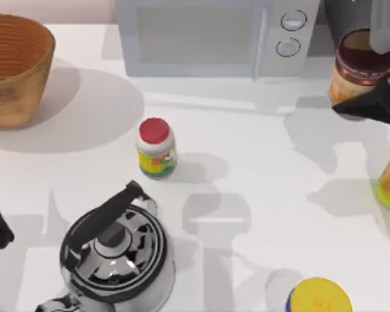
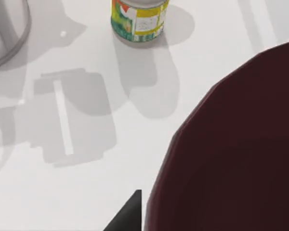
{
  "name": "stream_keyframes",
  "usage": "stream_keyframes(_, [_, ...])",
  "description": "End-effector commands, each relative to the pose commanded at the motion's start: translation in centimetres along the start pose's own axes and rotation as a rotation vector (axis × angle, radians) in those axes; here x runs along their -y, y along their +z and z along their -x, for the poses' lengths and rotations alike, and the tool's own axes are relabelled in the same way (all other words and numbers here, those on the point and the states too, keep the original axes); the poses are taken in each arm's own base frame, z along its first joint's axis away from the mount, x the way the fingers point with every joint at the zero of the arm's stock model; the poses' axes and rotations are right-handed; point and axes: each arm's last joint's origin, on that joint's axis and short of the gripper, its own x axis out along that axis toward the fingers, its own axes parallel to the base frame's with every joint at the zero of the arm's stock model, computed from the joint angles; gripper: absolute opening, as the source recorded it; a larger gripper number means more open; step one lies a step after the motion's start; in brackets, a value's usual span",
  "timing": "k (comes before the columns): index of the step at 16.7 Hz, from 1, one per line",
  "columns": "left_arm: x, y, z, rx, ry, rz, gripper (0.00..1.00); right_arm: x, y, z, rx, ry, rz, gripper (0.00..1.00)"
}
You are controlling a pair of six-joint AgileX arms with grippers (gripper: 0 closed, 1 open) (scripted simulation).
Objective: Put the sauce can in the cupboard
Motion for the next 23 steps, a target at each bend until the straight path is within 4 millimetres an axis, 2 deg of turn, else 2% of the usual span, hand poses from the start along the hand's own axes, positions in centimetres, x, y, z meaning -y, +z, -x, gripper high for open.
stream_keyframes(3, [0.0,0.0,0.0,0.000,0.000,0.000,1.00,-5.1,-0.2,4.3,-0.003,-0.235,-0.059,0.00])
stream_keyframes(6, [0.0,0.0,0.0,0.000,0.000,0.000,1.00,-11.3,-2.1,7.0,0.050,-0.518,-0.148,0.00])
stream_keyframes(8, [0.0,0.0,0.0,0.000,0.000,0.000,1.00,-15.0,-4.2,7.5,0.123,-0.706,-0.221,0.00])
stream_keyframes(11, [0.0,0.0,0.0,0.000,0.000,0.000,1.00,-19.0,-8.0,6.3,0.269,-0.939,-0.339,0.00])
stream_keyframes(14, [0.0,0.0,0.0,0.000,0.000,0.000,1.00,-20.8,-11.6,4.1,0.414,-1.092,-0.454,0.00])
stream_keyframes(17, [0.0,0.0,0.0,0.000,0.000,0.000,1.00,-21.3,-14.1,2.3,0.525,-1.176,-0.540,0.00])
stream_keyframes(19, [0.0,0.0,0.0,0.000,0.000,0.000,1.00,-21.3,-14.8,1.7,0.565,-1.200,-0.572,0.00])
stream_keyframes(23, [0.0,0.0,0.0,0.000,0.000,0.000,1.00,-21.3,-15.0,1.6,0.572,-1.204,-0.579,0.00])
